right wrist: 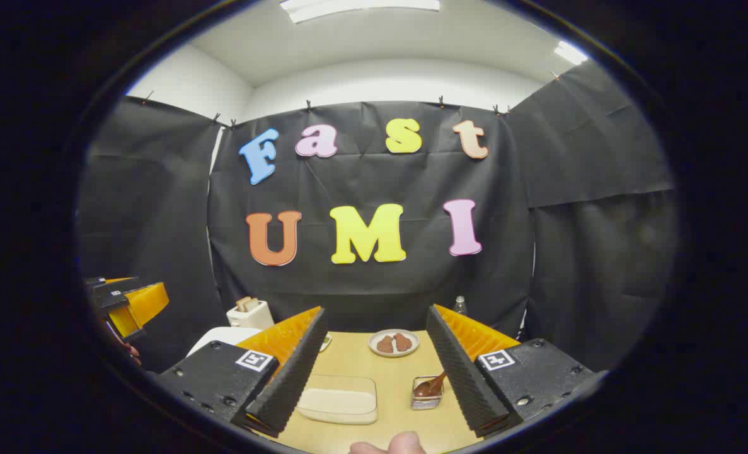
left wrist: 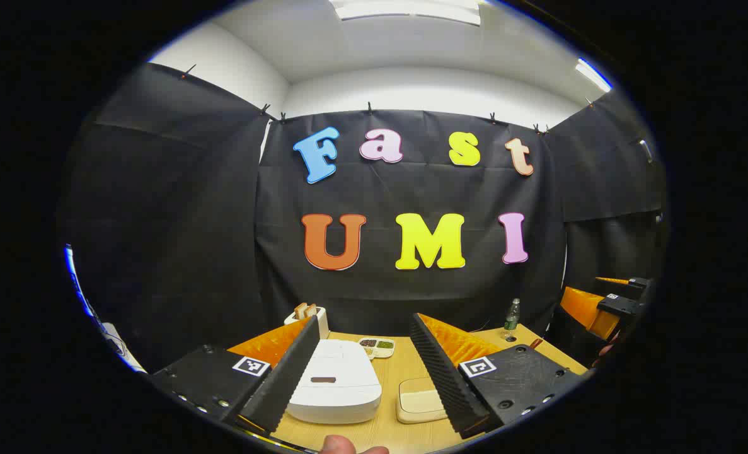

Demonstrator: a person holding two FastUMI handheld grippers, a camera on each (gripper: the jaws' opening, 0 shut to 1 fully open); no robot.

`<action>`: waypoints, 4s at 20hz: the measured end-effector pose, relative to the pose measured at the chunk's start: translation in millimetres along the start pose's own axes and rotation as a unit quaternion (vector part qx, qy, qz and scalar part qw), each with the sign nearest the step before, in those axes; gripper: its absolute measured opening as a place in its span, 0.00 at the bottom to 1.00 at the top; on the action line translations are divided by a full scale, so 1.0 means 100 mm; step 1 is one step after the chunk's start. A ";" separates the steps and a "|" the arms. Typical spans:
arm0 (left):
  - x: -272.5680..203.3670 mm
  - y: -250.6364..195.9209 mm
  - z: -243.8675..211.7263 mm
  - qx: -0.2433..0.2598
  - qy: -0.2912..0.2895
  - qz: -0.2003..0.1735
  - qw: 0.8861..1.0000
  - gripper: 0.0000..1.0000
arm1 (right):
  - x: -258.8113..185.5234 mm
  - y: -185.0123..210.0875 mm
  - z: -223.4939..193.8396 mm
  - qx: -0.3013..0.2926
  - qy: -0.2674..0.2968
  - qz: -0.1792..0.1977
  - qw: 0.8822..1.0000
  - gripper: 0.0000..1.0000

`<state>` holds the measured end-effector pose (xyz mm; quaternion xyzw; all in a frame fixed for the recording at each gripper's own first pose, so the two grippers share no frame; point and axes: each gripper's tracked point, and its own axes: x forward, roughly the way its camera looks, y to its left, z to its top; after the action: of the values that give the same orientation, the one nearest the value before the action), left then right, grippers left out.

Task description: Close the left gripper, press the button to open the rice cooker; take a wooden spoon from the chopstick holder with the right hand, scoop a spoonful of rice and pour it into the rice cooker, then put the wooden spoon back into the chopstick holder.

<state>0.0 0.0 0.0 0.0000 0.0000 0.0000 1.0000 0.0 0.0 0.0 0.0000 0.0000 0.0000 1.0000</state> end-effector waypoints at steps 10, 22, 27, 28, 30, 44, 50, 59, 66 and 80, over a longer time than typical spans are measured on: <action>-0.05 0.01 -0.04 -0.001 0.007 -0.003 1.000 0.94 | -0.09 -0.08 0.02 -0.005 -0.002 -0.010 1.000 1.00; -0.03 0.04 -0.06 -0.004 0.010 0.001 1.000 0.94 | -0.05 -0.05 0.01 -0.008 0.002 -0.006 1.000 1.00; 0.00 0.07 -0.11 -0.002 0.017 0.006 1.000 0.94 | 0.00 -0.03 -0.02 -0.010 0.007 -0.002 1.000 1.00; 0.01 0.08 -0.14 -0.002 0.021 0.006 1.000 0.94 | 0.02 -0.02 -0.03 -0.013 0.008 -0.001 1.000 1.00; 0.02 0.10 -0.21 -0.005 0.034 0.009 0.999 0.94 | 0.05 -0.03 -0.05 -0.015 0.012 0.000 1.000 1.00; 0.39 0.24 -0.81 -0.025 0.153 0.029 0.988 0.94 | 0.69 -0.23 -0.27 -0.014 0.051 0.023 0.998 1.00; 0.53 0.21 -1.29 -0.026 0.248 0.032 0.968 0.72 | 1.02 -0.44 -0.37 -0.006 0.059 0.021 0.998 1.00; 0.99 0.43 -1.80 -0.060 0.336 0.039 0.939 0.00 | 1.26 -0.74 -0.61 0.005 0.086 -0.005 0.996 1.00; 1.33 0.72 -2.25 -0.088 0.374 0.059 0.921 0.00 | 1.29 -0.86 -0.82 0.008 0.115 -0.021 0.993 1.00; 1.28 0.73 -2.59 -0.107 0.399 0.064 0.908 0.00 | 1.16 -0.72 -0.86 -0.007 0.124 -0.009 0.992 1.00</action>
<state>127.5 72.9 -259.0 -0.1070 0.3992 0.0636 0.9084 116.0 -71.6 -85.9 -0.0070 0.1244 -0.0093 0.9922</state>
